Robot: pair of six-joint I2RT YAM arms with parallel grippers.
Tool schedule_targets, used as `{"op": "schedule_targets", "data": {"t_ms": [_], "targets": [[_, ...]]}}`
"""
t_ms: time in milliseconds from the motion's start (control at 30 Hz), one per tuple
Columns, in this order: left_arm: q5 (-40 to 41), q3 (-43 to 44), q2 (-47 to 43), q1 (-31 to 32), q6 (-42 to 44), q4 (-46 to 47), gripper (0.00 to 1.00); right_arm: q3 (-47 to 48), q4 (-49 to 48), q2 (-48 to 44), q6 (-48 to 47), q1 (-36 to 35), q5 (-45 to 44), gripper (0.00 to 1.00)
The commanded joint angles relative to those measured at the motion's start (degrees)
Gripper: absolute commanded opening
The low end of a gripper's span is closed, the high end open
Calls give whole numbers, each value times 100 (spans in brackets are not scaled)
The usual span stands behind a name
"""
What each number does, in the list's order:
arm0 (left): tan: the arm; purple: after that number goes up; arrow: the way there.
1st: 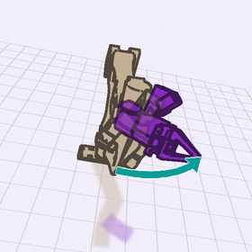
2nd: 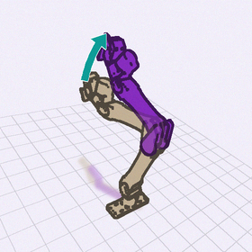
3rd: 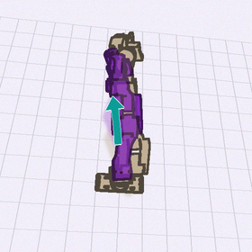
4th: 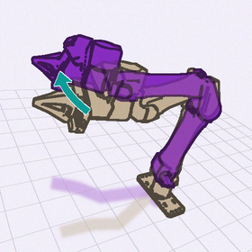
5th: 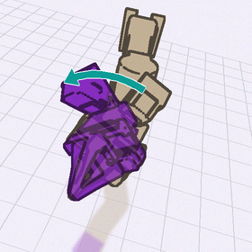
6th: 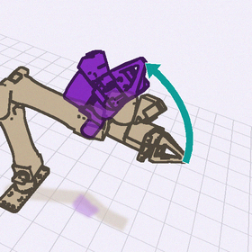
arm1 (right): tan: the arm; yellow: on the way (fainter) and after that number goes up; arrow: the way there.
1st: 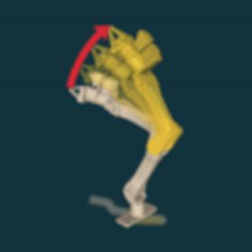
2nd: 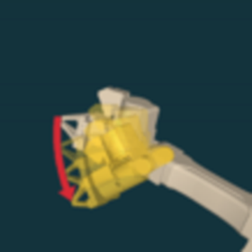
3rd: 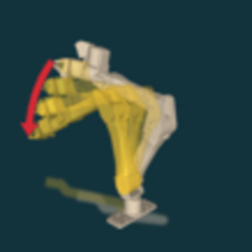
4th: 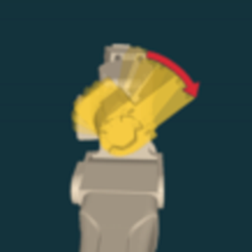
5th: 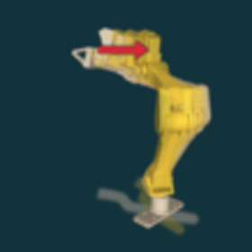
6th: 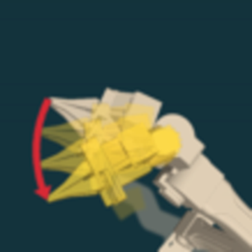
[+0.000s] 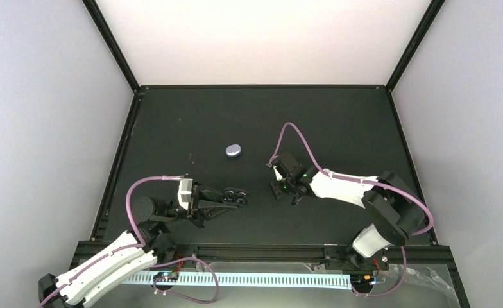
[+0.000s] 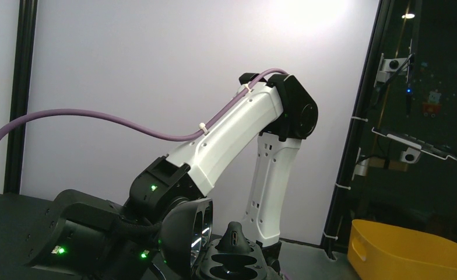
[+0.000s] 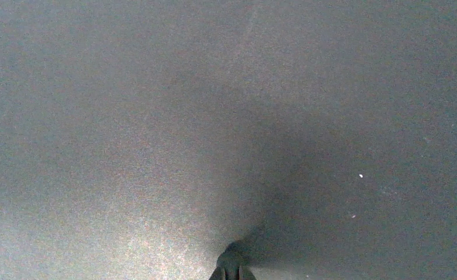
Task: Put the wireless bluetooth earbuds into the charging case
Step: Pick up the earbud from the center of the board.
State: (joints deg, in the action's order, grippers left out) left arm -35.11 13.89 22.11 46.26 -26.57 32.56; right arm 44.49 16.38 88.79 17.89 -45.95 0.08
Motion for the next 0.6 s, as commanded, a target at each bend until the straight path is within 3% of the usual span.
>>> {"op": "schedule_targets", "data": {"t_ms": [0,233,467,567], "targets": [[51,70,-4,41,73,34,2,-54,-56,-91,-37,4,-29,2],[42,70,-8,44,73,40,2,-21,70,-500,71,6,-46,1],[33,96,-26,43,89,59,2,385,678,-2363,-222,-4,512,1],[-8,113,5,44,83,116,2,1038,1498,-2868,-706,-146,492,1]]}}
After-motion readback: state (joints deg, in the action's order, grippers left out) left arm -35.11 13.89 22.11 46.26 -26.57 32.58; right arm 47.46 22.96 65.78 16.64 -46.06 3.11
